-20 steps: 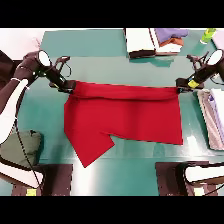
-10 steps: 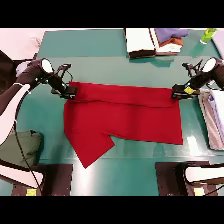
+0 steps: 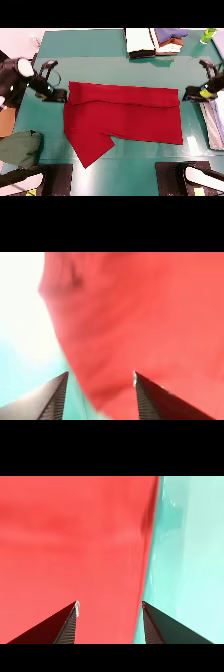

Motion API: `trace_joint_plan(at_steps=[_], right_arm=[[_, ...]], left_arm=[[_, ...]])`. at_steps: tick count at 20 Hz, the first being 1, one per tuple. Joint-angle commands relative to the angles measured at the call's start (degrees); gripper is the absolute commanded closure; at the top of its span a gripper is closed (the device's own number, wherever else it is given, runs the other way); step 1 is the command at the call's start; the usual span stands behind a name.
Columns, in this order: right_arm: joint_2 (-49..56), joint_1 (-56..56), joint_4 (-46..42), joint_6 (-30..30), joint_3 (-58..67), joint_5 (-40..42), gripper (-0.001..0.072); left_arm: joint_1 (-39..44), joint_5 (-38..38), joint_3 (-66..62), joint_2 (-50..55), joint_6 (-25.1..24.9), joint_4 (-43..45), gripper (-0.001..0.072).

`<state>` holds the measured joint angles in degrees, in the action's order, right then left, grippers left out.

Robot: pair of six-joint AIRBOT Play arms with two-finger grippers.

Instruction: Fold the shirts.

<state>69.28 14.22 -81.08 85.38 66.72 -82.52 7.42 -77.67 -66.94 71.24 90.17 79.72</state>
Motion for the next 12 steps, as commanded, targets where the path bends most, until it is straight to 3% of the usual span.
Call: trace_joint_plan(at_steps=[1,6,12], right_arm=[[-8.07,3.65,0.17,0.02,-11.21,0.31,0.0246],[-14.03,5.68,0.52,0.04,-19.67,3.10,0.0246],[-15.04,5.66,0.55,0.07,-20.92,2.86,0.0246]], left_arm=[[-0.02,2.10,15.63,-8.85,4.42,-0.17,0.0207],[0.07,7.63,34.14,-15.80,7.06,-7.78,0.0208],[0.28,13.70,37.20,-15.98,6.86,-13.35,0.0208]])
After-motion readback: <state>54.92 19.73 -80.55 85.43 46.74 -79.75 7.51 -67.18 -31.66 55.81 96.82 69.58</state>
